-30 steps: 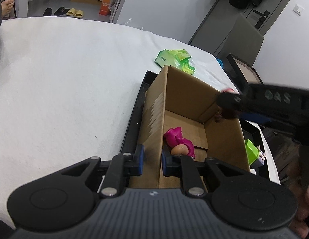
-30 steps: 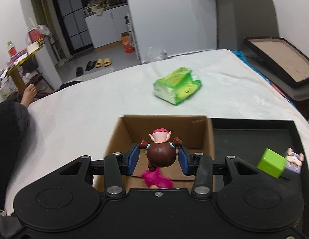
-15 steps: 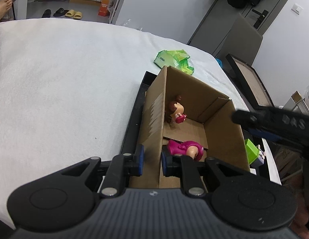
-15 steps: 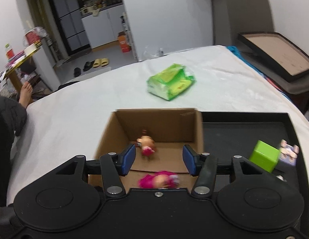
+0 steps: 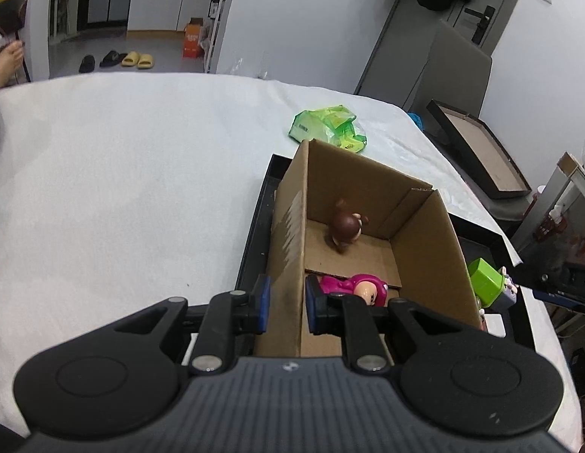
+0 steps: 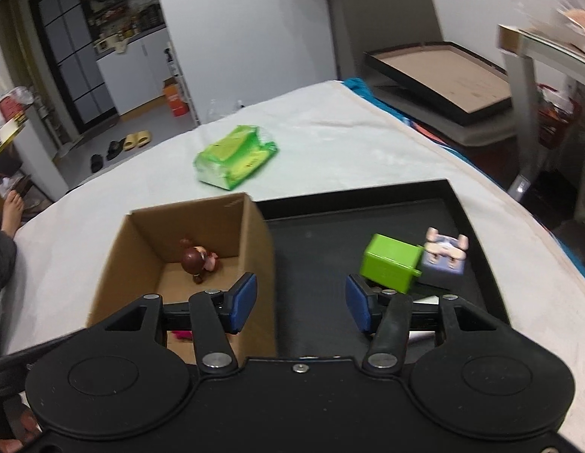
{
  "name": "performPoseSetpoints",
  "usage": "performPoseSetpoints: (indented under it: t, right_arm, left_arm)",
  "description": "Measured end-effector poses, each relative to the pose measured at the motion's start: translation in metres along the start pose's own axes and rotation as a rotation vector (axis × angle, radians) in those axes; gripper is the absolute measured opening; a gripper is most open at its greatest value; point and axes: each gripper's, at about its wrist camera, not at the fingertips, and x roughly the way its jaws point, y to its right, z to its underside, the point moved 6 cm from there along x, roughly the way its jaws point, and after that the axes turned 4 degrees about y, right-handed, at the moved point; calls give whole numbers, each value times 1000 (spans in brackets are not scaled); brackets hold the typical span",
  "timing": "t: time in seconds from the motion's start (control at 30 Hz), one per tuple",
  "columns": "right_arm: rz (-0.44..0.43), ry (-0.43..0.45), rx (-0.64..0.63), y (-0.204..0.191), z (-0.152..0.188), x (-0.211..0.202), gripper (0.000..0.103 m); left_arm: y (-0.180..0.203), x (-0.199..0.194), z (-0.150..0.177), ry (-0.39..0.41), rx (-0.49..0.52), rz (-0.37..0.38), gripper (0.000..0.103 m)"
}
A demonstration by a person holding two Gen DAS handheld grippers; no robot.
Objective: Organize rigid objects
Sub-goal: 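Reach the right gripper to the white charger plug and grasp it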
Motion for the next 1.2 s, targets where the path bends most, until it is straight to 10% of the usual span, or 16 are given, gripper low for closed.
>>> performPoseSetpoints:
  t: [0.47, 1.2]
  right_arm:
    - [90, -32, 71, 50, 27, 18, 65]
    - [183, -131, 184, 100, 52, 73, 62]
  left_arm:
    - [21, 6, 7, 6, 140, -68, 47]
    - [28, 17, 5, 13, 167, -130, 50]
